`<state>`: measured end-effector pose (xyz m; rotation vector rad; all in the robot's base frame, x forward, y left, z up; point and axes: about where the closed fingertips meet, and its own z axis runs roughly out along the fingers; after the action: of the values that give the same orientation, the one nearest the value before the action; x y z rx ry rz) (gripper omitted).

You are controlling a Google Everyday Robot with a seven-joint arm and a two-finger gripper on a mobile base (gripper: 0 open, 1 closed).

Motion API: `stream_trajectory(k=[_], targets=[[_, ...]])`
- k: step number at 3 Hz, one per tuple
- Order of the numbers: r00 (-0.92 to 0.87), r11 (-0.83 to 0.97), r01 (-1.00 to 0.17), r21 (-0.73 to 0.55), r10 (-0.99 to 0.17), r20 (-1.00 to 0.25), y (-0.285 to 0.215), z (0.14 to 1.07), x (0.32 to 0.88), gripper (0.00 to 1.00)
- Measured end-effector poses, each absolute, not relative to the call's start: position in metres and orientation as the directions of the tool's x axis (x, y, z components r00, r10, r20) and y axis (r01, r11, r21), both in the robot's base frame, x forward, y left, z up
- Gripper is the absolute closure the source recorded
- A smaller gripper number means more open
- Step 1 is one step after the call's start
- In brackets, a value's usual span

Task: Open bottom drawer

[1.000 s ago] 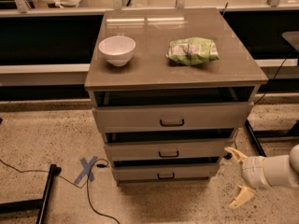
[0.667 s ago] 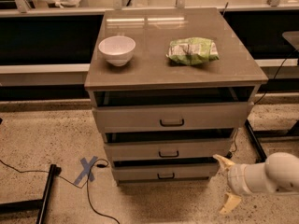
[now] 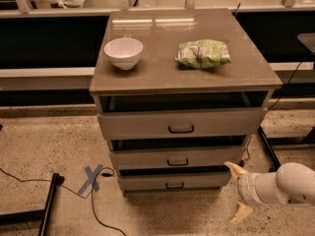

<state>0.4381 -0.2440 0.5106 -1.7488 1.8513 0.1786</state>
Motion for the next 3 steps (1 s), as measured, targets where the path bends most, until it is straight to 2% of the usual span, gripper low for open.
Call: stream_trajectory(k=[2, 3], targets=[[0.022, 0.078, -0.961, -0.264, -0.934, -0.355, -0.257, 0.457, 0.479, 0.00], [0.014, 0.075, -0.969, -0.237, -0.934, -0.356, -0.265, 0.410, 0.496, 0.00]])
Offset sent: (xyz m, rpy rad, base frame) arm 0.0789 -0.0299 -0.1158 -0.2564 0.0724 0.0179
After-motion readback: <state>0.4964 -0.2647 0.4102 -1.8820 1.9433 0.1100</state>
